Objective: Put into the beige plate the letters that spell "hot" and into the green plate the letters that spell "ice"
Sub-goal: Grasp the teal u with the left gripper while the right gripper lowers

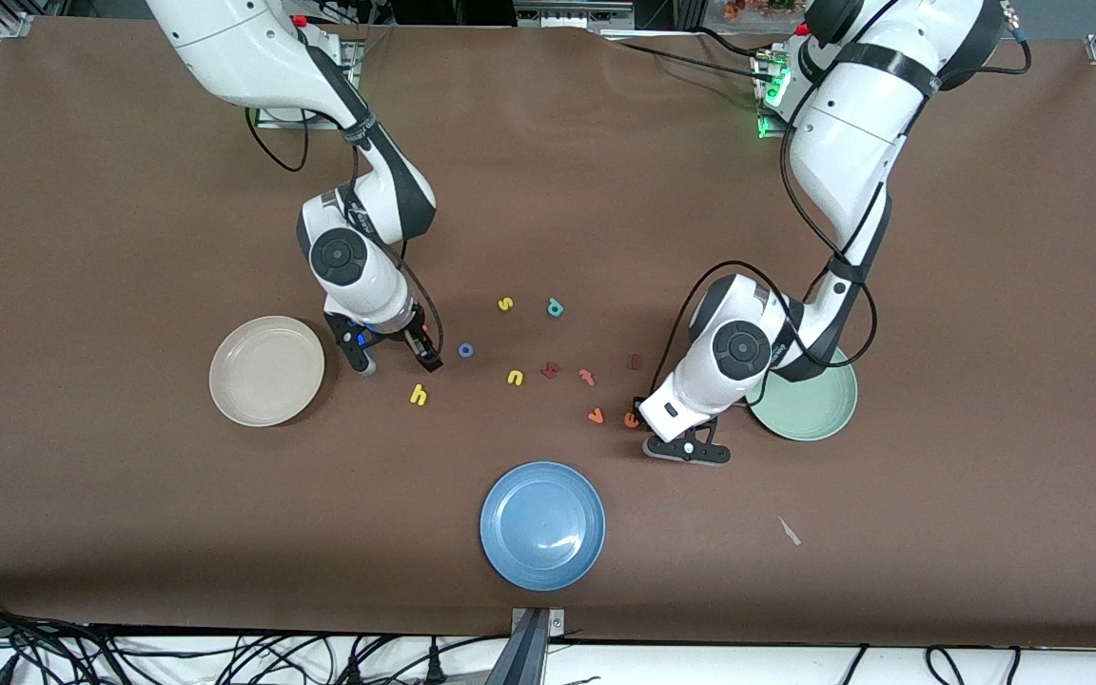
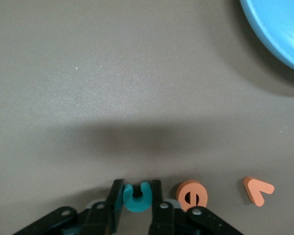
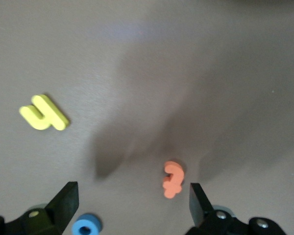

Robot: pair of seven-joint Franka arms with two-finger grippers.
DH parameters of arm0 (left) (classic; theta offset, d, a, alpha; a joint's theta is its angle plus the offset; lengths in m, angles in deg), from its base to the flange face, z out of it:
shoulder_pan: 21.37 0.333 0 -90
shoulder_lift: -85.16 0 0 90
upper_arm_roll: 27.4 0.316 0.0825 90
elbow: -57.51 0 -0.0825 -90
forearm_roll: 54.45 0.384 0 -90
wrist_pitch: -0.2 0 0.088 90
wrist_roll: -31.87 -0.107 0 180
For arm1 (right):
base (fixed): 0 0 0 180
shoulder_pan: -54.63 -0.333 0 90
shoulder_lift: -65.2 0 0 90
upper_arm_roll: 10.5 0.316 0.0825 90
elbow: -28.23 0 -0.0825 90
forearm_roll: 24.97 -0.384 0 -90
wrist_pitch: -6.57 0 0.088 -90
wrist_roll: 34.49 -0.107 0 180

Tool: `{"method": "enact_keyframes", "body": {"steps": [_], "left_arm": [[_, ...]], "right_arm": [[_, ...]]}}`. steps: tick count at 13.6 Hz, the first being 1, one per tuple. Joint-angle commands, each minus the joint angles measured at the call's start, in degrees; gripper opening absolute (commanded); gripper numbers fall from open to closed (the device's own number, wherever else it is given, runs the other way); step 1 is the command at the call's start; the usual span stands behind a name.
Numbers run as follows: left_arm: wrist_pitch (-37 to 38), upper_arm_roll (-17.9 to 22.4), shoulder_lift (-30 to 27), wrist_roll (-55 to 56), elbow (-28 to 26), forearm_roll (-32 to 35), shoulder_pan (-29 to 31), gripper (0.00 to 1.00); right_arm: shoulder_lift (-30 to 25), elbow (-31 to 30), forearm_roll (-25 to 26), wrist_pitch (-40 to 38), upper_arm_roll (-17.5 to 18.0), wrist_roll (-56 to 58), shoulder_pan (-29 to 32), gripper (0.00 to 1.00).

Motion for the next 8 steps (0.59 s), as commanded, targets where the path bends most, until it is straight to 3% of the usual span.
{"method": "enact_keyframes", "body": {"steps": [1,4,8], "left_arm": [[-0.48,0.07,0.40,-0.57,-0.31,-0.73,-0.48,0.19],[1.09,0.16,-0.91,-0.39,0.13,-0.73,0.22,0.19],[7.06,0.07,-4.16,-5.38,-0.22,-0.81,2.85,0.19]], "right_arm": [[-3.44,-4.99,-0.53,2.30,0.24,-0.65,-0.04,1.00],[-3.44,-5.88,-0.44,3.09,0.15,-0.04,-0.04,0.97],[-3.44,-7.11,-0.27,4.76,0.15,0.92,-0.04,0.86]]}}
